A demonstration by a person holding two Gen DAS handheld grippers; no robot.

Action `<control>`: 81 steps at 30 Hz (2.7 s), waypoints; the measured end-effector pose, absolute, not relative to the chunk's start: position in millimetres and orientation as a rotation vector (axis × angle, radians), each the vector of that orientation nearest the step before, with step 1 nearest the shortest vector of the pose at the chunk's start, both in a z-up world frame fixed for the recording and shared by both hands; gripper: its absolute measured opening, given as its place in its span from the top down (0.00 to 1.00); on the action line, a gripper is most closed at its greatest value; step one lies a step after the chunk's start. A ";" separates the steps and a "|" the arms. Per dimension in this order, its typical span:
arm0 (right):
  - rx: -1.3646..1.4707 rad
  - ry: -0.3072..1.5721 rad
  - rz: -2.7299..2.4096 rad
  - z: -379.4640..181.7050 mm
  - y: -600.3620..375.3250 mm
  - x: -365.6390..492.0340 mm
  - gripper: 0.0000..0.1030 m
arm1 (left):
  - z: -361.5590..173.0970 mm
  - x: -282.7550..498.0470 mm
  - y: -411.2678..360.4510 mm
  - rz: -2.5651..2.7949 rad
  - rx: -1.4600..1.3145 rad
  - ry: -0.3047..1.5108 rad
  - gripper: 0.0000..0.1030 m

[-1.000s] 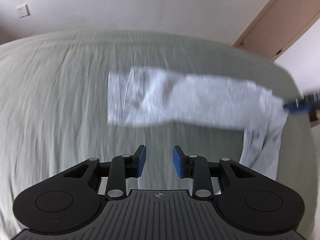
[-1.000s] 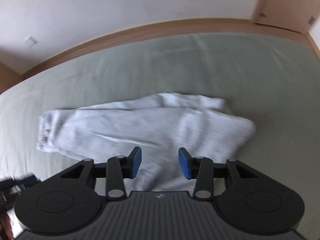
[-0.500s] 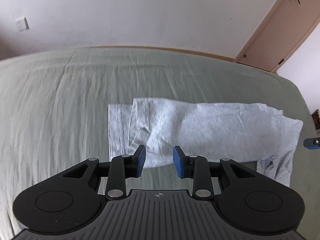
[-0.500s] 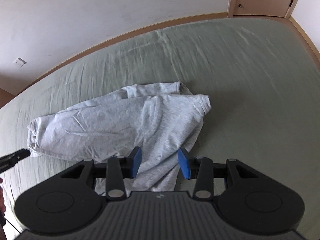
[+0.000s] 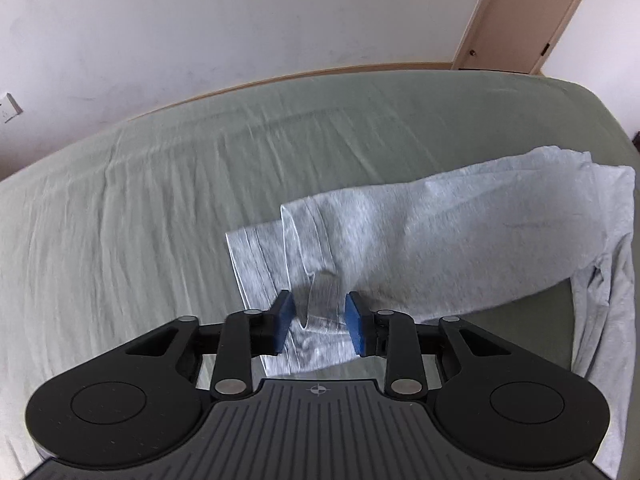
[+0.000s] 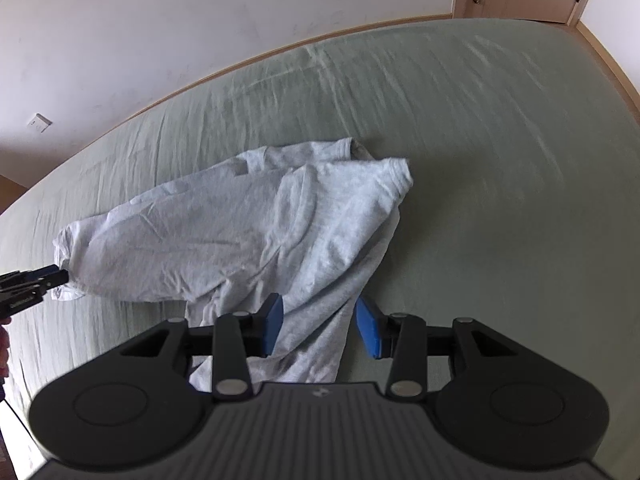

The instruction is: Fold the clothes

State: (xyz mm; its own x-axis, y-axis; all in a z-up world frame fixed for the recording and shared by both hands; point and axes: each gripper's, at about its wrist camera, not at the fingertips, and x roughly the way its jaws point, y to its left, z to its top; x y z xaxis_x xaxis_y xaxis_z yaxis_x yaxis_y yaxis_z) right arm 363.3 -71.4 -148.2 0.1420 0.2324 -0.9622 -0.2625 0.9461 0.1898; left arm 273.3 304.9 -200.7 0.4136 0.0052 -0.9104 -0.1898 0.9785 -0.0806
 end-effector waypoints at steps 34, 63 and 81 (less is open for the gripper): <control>-0.010 1.310 0.384 -172.5 -7.0 443.7 0.50 | -169.7 256.9 308.6 0.312 -0.180 0.980 0.59; -0.087 1.292 0.407 -187.8 47.8 452.7 0.81 | -187.6 274.7 327.6 0.401 -0.237 0.995 0.95; 0.091 1.248 0.210 -150.9 -121.5 436.9 0.49 | -144.4 197.5 271.2 0.236 -0.248 0.991 0.61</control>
